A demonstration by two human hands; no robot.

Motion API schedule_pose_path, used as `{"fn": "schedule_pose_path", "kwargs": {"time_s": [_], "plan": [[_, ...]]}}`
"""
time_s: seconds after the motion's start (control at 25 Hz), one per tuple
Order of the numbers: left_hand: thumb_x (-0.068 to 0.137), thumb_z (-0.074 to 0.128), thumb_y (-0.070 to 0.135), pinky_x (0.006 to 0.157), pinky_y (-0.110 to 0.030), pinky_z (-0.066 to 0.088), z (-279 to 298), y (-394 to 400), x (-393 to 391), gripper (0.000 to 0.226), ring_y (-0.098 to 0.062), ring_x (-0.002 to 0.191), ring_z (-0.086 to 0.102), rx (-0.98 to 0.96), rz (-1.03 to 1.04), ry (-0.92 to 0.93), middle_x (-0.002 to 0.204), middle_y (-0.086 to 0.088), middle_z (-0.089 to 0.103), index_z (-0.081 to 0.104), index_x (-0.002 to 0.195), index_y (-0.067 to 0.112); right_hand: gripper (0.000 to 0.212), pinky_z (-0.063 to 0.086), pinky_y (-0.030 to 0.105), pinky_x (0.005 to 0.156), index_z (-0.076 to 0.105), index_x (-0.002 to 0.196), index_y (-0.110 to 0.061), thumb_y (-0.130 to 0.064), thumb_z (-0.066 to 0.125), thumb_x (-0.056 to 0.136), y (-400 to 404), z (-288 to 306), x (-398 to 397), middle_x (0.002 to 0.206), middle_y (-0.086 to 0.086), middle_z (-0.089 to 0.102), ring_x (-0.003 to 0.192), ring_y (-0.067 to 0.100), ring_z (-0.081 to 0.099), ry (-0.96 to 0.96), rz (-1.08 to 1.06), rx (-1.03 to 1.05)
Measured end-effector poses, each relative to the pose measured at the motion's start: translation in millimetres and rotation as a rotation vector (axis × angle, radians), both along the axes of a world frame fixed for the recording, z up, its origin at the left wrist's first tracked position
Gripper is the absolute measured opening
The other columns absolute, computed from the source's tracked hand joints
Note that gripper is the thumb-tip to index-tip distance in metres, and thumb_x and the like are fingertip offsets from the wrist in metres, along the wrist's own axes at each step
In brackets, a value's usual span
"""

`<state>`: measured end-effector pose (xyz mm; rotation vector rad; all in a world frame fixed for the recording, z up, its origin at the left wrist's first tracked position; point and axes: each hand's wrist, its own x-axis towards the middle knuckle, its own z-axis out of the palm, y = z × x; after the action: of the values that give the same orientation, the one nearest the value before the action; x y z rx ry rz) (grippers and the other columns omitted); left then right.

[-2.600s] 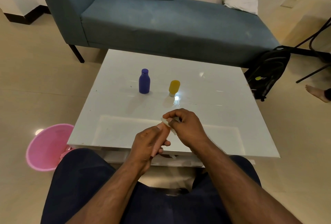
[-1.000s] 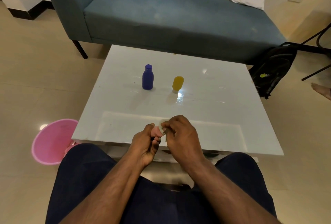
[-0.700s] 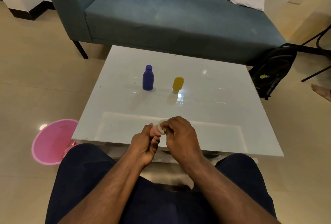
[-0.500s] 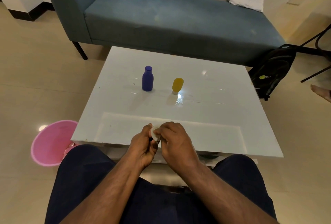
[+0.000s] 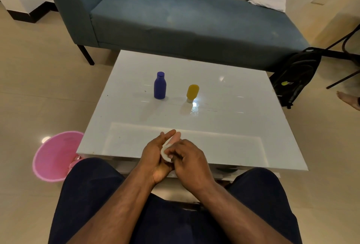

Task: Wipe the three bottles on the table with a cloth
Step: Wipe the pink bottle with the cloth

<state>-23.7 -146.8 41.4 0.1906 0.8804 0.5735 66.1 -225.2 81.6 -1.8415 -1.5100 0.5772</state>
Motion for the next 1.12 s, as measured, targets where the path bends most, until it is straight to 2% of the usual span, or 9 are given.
{"fn": "schedule_pose_path", "kwargs": {"time_s": [0.2,0.28,0.36,0.52,0.6,0.72,0.8,0.92,1.12], "plan": [[0.09,0.064,0.05,0.1,-0.056,0.052,2,-6,2,0.051,-0.031,0.118,0.064,0.022,-0.036,-0.024,0.12,-0.017,0.072,0.069,0.123,0.012,0.021,0.047,0.019,0.084,0.07,0.101,-0.018,-0.009,0.056,0.089,36,-2,19,0.099,-0.005,0.063,0.089,0.004,0.055,-0.066,-0.137,0.012],[0.084,0.068,0.049,0.108,-0.056,0.044,1,-4,3,0.052,-0.031,0.114,0.062,0.027,-0.01,0.0,0.117,-0.019,0.071,0.071,0.119,0.011,0.02,0.052,0.027,0.085,0.07,0.104,-0.018,-0.011,0.056,0.09,43,-2,24,0.101,-0.004,0.061,0.089,0.008,0.058,-0.02,-0.194,-0.02],[0.088,0.062,0.052,0.11,-0.054,0.044,-3,-2,2,0.053,-0.03,0.118,0.064,0.034,0.017,0.0,0.122,-0.017,0.071,0.071,0.122,0.012,0.022,0.052,0.031,0.084,0.068,0.106,-0.016,-0.008,0.057,0.089,33,1,14,0.103,0.0,0.06,0.091,0.013,0.058,-0.077,-0.104,-0.038],[0.095,0.052,0.058,0.104,-0.047,0.05,-6,0,0,0.059,-0.029,0.119,0.067,0.036,0.033,-0.027,0.132,-0.012,0.068,0.066,0.13,0.013,0.026,0.048,0.029,0.085,0.068,0.108,-0.012,-0.005,0.06,0.084,12,6,1,0.105,0.004,0.061,0.098,0.017,0.053,-0.223,0.11,0.025],[0.091,0.061,0.053,0.093,-0.038,0.055,2,-2,1,0.054,-0.023,0.104,0.068,0.056,-0.011,-0.052,0.119,-0.014,0.071,0.068,0.125,0.011,0.027,0.051,0.028,0.082,0.07,0.106,-0.016,-0.006,0.06,0.084,29,3,18,0.102,0.0,0.061,0.094,0.013,0.055,-0.201,-0.001,0.046],[0.084,0.071,0.029,0.058,-0.025,0.054,13,-6,1,0.046,-0.017,0.072,0.058,0.058,-0.045,-0.072,0.099,-0.017,0.067,0.062,0.123,0.005,0.025,0.047,0.019,0.084,0.071,0.104,-0.019,-0.006,0.055,0.09,52,4,42,0.103,-0.002,0.064,0.095,0.01,0.058,-0.093,-0.219,-0.026],[0.084,0.07,0.025,0.056,-0.026,0.055,15,-7,0,0.047,-0.019,0.07,0.059,0.037,-0.044,-0.068,0.098,-0.019,0.066,0.059,0.124,0.003,0.025,0.04,0.009,0.081,0.07,0.104,-0.02,-0.006,0.054,0.091,50,4,41,0.106,-0.003,0.064,0.095,0.007,0.057,-0.048,-0.252,-0.055],[0.089,0.07,0.022,0.063,-0.03,0.06,13,-4,1,0.038,-0.023,0.074,0.062,0.051,-0.033,-0.04,0.1,-0.022,0.067,0.065,0.12,0.001,0.024,0.038,-0.001,0.071,0.067,0.108,-0.02,-0.009,0.051,0.094,36,3,34,0.105,-0.008,0.06,0.087,-0.002,0.052,-0.006,-0.264,-0.037],[0.088,0.069,0.034,0.098,-0.044,0.051,11,-8,4,0.036,-0.027,0.102,0.07,0.124,-0.08,0.017,0.114,-0.015,0.075,0.074,0.116,0.012,0.023,0.047,0.019,0.088,0.066,0.11,-0.02,-0.013,0.052,0.094,15,-3,13,0.104,-0.009,0.059,0.096,0.002,0.055,-0.052,-0.165,0.081]]}}
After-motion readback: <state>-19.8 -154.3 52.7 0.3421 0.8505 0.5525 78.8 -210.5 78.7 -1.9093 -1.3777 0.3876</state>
